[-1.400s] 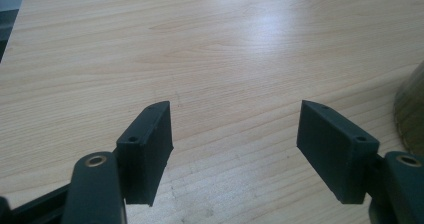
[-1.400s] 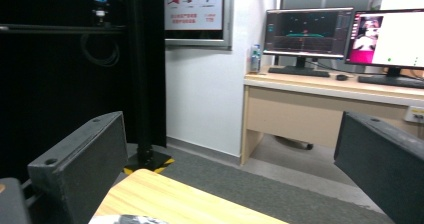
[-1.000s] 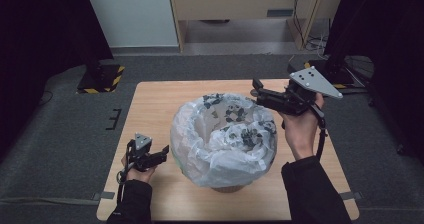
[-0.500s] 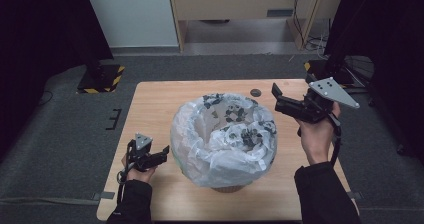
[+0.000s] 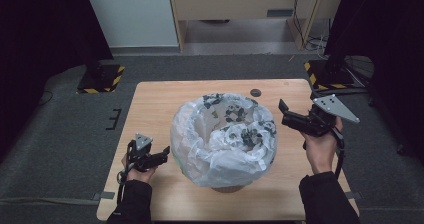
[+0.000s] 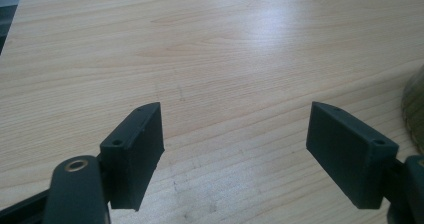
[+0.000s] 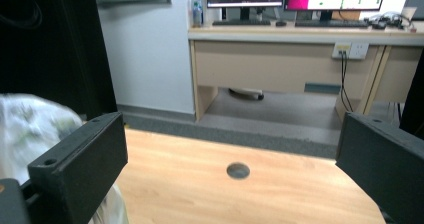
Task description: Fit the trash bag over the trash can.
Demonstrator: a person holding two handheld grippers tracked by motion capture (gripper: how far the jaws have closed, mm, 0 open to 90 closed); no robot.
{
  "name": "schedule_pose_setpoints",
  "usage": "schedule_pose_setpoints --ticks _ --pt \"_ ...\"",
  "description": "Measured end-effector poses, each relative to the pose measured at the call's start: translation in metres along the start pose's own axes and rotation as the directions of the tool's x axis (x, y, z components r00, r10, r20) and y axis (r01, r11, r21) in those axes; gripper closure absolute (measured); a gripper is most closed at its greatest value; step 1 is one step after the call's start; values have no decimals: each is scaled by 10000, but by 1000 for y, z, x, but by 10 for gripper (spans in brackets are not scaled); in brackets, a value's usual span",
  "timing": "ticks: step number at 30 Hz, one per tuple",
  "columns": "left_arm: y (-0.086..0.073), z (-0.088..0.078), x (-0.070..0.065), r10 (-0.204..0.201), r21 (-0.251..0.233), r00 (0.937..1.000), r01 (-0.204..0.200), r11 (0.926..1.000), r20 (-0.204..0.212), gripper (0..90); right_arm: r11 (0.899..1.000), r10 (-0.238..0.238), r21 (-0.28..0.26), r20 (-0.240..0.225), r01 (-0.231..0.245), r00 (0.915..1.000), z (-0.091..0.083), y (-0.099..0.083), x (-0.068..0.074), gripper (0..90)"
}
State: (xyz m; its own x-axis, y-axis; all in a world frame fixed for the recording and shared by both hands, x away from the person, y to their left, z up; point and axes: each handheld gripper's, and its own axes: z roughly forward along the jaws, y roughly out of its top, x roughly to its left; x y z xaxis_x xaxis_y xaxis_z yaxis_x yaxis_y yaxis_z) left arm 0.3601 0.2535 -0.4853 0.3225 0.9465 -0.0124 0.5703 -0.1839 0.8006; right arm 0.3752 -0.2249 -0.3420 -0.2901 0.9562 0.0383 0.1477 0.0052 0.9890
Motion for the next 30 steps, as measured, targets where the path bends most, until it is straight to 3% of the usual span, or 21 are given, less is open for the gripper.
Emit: schedule_pose_setpoints --ticks 17,30 --pt "-1 2 -2 85 56 9999 -85 9999 93 206 9905 218 1355 60 -224 9997 0 -70 -14 6" --pt "-3 4 -1 182 227 9997 -185 9996 131 190 9662 73 2576 -29 -63 10000 -3 -118 -24 6"
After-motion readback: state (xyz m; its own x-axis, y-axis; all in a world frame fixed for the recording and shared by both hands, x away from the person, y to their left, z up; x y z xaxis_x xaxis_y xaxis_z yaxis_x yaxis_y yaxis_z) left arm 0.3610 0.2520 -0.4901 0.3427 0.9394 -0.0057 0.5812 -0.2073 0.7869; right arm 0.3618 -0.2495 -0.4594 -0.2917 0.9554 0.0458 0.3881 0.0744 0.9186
